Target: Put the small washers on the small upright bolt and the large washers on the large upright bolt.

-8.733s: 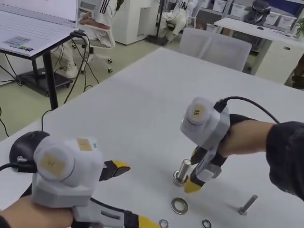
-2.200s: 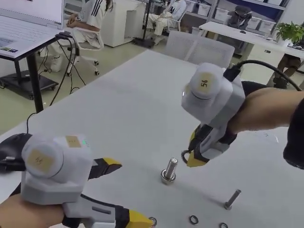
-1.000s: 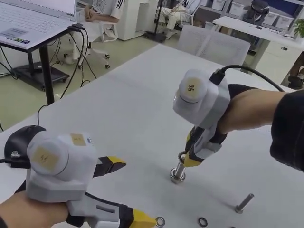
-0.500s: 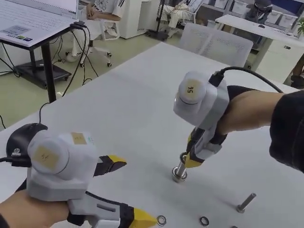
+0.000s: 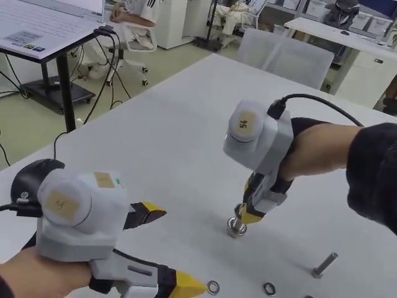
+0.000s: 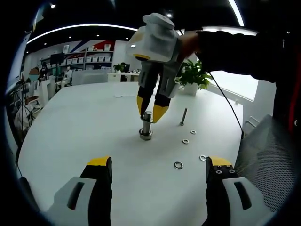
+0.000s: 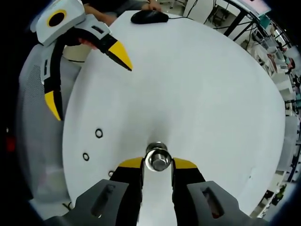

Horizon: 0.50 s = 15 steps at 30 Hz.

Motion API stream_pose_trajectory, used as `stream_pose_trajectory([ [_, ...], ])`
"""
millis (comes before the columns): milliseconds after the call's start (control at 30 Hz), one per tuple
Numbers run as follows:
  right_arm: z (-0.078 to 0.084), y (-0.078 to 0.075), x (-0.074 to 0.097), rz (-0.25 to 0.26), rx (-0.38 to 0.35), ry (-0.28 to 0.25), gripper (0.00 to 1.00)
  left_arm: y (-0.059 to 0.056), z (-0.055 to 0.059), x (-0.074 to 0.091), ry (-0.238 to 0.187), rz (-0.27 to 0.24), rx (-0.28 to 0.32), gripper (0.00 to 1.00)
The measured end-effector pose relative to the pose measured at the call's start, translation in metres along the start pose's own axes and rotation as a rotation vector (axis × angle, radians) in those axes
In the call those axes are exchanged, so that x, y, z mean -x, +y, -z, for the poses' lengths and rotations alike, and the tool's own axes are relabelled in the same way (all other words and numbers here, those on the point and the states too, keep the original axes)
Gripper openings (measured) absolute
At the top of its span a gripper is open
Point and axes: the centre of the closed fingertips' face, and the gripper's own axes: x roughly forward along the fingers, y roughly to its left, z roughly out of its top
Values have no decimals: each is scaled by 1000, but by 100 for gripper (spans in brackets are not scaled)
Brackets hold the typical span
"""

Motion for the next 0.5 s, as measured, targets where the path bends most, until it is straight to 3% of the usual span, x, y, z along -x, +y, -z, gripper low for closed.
stream_pose_trajectory([
  [500, 2, 2, -18, -16, -4, 26, 23, 1, 2, 0, 4, -2, 5, 82],
])
